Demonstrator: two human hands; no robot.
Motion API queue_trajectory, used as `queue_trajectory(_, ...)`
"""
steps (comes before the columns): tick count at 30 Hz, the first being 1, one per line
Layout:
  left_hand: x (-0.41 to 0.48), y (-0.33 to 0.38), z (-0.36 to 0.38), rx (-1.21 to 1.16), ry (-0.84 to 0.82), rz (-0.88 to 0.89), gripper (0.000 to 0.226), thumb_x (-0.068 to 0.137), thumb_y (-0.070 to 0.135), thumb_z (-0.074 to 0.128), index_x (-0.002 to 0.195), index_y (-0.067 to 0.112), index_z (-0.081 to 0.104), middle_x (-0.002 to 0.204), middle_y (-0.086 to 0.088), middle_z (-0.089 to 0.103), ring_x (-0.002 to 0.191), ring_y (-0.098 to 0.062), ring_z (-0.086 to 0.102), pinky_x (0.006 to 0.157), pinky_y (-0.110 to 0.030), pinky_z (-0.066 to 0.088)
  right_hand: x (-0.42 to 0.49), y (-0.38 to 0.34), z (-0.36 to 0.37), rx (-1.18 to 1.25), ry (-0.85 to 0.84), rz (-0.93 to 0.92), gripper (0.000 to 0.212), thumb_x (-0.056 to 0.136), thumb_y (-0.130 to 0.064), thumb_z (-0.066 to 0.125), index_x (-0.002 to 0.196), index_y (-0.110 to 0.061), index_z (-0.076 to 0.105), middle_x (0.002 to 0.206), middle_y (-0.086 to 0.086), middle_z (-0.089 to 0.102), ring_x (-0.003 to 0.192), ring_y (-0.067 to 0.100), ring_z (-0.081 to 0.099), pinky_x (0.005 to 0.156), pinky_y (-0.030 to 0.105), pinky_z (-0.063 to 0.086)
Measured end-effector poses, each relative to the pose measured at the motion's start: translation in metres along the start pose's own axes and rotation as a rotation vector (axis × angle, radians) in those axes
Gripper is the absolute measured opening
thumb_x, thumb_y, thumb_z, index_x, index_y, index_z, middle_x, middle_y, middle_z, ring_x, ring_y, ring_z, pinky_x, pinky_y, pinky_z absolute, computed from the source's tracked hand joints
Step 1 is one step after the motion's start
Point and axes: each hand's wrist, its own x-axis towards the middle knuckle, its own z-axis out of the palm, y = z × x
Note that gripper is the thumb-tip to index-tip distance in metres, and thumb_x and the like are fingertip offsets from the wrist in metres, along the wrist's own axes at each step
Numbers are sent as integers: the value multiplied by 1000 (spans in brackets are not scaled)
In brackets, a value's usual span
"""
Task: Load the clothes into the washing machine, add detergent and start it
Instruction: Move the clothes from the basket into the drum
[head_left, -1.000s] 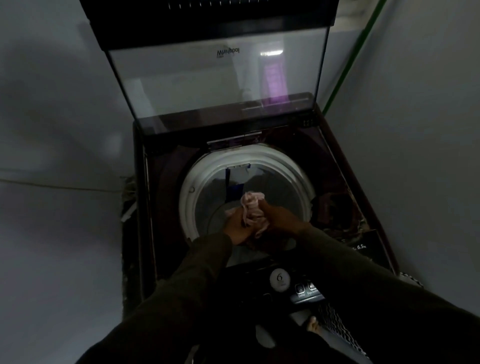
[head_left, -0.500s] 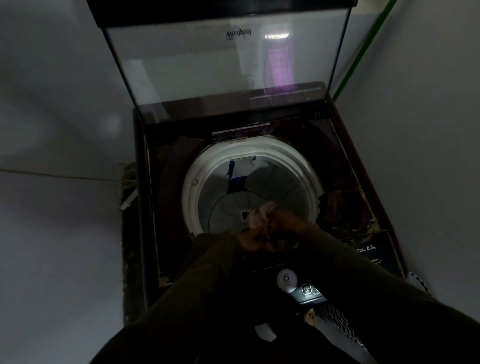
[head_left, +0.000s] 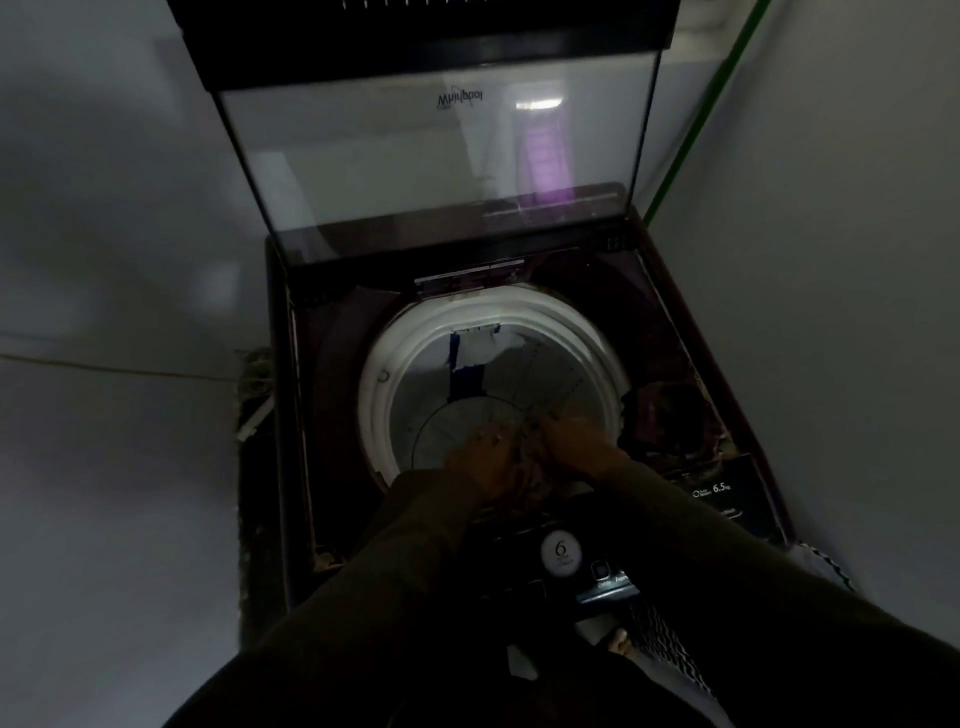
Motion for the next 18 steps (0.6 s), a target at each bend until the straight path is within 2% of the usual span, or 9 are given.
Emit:
queue_trajectory(3,-7,11,-15,17,164,2,69,102,37,42,157,12,9,165,-13,6,151,-32,10,120,-42,18,-18,1,-11,-58,178,-7,62,99,-40,44,154,-18,26,163,15,13,151,36,1,119,53,19)
queue_trajectory(5,-10,24,-21,51,358,44,60,102,34,33,154,6,25,161,-17,21,149,-38,20,116,-51,26,-29,7,-18,-98,272,16,66,100,-52,36,156,-24,19,165,12,1,151,34,-10,120,54,11)
queue_trajectory(7,-14,39,-29,59,531,93,61,97,35,25,149,7,38,155,-17,36,145,-38,30,113,-57,31,-45,15,-28,-110,362,42,71,97,-62,23,157,-26,13,165,9,-4,151,32,-15,119,55,7)
queue_trajectory(9,-18,56,-35,147,576,111,64,97,41,20,152,12,34,158,-11,32,149,-31,23,119,-51,22,-61,25,-34,-86,418,78,81,90,-70,6,158,-26,8,165,8,-7,150,30,-18,119,56,6)
queue_trajectory(10,-19,64,-37,175,594,125,66,97,45,17,152,13,33,159,-10,31,149,-30,22,119,-49,19,-67,34,-32,-68,446,99,82,89,-71,4,158,-27,6,165,7,-8,150,30,-18,120,56,5)
queue_trajectory(13,-17,93,-39,208,596,184,66,98,46,16,155,13,27,162,-10,22,151,-29,13,122,-48,17,-91,60,-31,-3,485,147,76,96,-69,16,157,-28,-1,165,8,-11,150,29,-20,120,55,0)
queue_trajectory(15,-14,115,-34,251,577,237,63,101,43,19,156,13,21,163,-11,17,152,-29,9,122,-48,17,-107,80,-28,24,515,177,76,96,-70,15,157,-29,-2,165,7,-12,149,29,-20,120,55,0)
queue_trajectory(18,-8,148,-24,334,562,288,68,98,47,9,157,14,16,164,-11,13,152,-30,5,122,-49,16,-129,111,-14,57,560,230,81,91,-73,7,158,-29,-1,165,7,-9,150,30,-17,120,56,5)
